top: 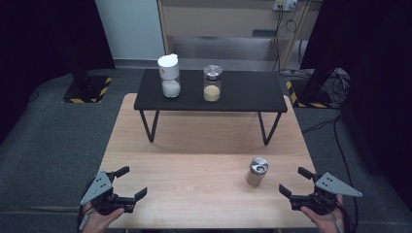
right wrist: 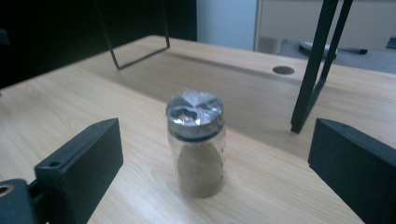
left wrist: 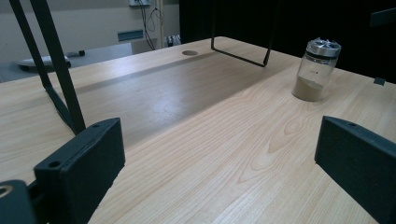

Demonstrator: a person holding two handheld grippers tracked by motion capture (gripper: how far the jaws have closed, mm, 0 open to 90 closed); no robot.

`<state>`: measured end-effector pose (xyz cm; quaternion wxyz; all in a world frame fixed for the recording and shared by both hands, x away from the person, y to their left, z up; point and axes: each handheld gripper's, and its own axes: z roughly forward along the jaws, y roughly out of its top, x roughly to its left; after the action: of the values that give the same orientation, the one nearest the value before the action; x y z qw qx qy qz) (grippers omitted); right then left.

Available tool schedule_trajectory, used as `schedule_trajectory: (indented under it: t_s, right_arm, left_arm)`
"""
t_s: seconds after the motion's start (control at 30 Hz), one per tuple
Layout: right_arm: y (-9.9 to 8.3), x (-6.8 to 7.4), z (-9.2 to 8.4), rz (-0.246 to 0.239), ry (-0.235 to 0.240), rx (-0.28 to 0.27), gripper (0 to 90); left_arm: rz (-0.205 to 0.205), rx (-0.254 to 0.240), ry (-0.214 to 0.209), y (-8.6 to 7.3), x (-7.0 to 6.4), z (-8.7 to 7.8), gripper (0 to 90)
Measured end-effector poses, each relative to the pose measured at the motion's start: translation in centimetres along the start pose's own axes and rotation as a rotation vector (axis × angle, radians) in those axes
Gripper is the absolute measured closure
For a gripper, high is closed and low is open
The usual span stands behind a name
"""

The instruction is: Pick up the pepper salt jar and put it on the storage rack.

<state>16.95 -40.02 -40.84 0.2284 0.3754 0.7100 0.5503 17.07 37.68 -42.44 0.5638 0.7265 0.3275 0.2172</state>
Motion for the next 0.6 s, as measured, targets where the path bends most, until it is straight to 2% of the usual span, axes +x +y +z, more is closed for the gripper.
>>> schedule_trajectory:
  t_s: [0.03, 0.1, 0.23, 0.6]
  right_arm:
    - [0.0, 0.0, 0.0, 0.0, 0.0, 0.0, 3.5]
    - [-0.2, 0.2, -0.2, 0.009, 0.0, -0.034, 3.5]
    - [0.2, 0.4, -0.4, 0.012, 0.005, -0.042, 3.9]
    - [1.9, 0.9, -0.7, -0.008, 0.008, -0.02, 3.5]
  left_arm:
    - [0.0, 0.0, 0.0, 0.0, 0.0, 0.0, 0.3]
    - [-0.001, 0.002, 0.002, 0.0, 0.0, 0.0, 0.3]
    - [-0.001, 0.001, 0.004, 0.0, 0.0, 0.0, 0.3]
    - [-0.002, 0.003, 0.006, 0.0, 0.0, 0.0, 0.2]
